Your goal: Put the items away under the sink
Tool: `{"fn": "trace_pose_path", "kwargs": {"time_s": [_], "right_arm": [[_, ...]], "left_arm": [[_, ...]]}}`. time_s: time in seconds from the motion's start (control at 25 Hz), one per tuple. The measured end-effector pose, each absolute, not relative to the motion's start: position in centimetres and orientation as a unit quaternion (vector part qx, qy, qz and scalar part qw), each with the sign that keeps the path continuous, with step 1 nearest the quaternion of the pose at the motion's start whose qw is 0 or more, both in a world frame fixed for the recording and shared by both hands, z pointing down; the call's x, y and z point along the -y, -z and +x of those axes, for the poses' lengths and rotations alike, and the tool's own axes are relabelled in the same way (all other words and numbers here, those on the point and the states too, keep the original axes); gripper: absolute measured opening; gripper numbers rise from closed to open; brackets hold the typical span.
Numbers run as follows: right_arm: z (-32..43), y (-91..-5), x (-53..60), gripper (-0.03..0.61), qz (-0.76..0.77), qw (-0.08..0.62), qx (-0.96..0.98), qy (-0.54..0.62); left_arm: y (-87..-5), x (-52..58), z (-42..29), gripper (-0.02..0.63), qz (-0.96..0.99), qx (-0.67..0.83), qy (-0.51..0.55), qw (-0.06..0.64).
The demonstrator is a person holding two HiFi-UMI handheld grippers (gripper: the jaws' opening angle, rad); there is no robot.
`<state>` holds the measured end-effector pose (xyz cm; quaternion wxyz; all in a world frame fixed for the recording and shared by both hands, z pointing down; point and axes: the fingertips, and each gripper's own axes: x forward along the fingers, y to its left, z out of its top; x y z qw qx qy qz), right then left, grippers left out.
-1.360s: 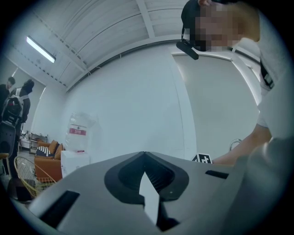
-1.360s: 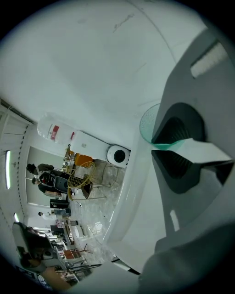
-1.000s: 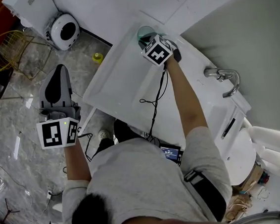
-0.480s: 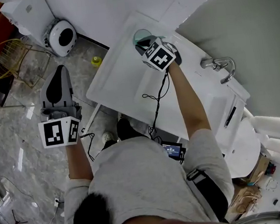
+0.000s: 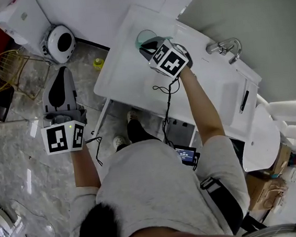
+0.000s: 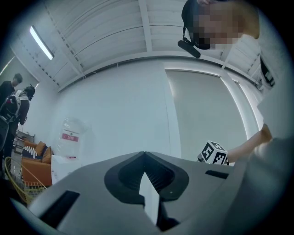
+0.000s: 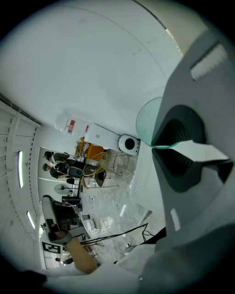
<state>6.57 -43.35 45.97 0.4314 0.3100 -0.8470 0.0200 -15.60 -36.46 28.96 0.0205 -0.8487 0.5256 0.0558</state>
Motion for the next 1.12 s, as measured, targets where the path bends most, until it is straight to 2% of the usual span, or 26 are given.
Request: {"fn": "trace_pose_path", "kwargs": {"time_s": [0.4, 1.12], "right_arm": [[4.3, -43.5, 35.5, 0.028, 0.334, 0.421, 0.843, -0.009], [2.1, -45.0, 24.3, 0.029, 0.356, 0.407, 0.840, -0.033]], "left_arm": [[-28.8, 32.6, -16.3, 0.006, -0.871, -0.486, -0.071, 0.020], [-30.4, 27.5, -14.7, 0.006, -0.902, -0.427, -0.069, 0.004]]}}
